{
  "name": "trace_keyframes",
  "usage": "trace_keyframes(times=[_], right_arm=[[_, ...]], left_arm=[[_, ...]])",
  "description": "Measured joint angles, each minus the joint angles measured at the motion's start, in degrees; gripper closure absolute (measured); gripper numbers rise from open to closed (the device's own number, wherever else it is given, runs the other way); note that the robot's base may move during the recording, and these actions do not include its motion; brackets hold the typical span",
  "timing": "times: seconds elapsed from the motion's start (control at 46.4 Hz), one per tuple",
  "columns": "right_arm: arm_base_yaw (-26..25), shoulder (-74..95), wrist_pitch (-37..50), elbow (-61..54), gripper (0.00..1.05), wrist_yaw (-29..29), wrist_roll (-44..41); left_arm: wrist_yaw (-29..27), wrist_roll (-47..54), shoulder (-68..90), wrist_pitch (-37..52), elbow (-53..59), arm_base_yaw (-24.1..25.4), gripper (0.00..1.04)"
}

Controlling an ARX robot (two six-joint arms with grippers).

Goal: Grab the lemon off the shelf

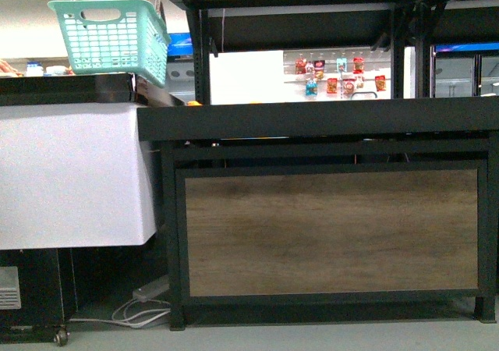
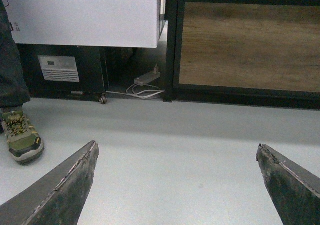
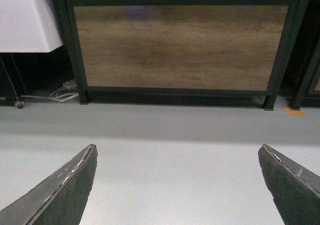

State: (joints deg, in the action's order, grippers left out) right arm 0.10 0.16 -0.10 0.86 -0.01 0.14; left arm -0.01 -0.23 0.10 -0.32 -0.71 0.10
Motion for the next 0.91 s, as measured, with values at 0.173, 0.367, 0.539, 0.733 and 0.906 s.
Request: trace_keyframes(times=[0.173,0.367,0.539,0.733,0.906], right_arm=[[0.0,0.0,0.0,0.0,0.08,0.0,0.0],[0.0,0.0,0.0,0.0,0.08,0.0,0.0],[0.0,0.0,0.0,0.0,0.08,0.0,0.0],[0.0,0.0,0.0,0.0,0.08,0.0,0.0],[0.0,0.0,0.0,0.0,0.08,0.0,0.0]], left_arm=[[0.0,0.0,0.0,0.0,0.0,0.0,0.08],[0.1,0.0,0.0,0.0,0.0,0.0,0.08],[0.0,0.0,0.0,0.0,0.0,0.0,0.08],[0.0,0.0,0.0,0.0,0.0,0.0,0.08],[0.0,0.0,0.0,0.0,0.0,0.0,0.08]])
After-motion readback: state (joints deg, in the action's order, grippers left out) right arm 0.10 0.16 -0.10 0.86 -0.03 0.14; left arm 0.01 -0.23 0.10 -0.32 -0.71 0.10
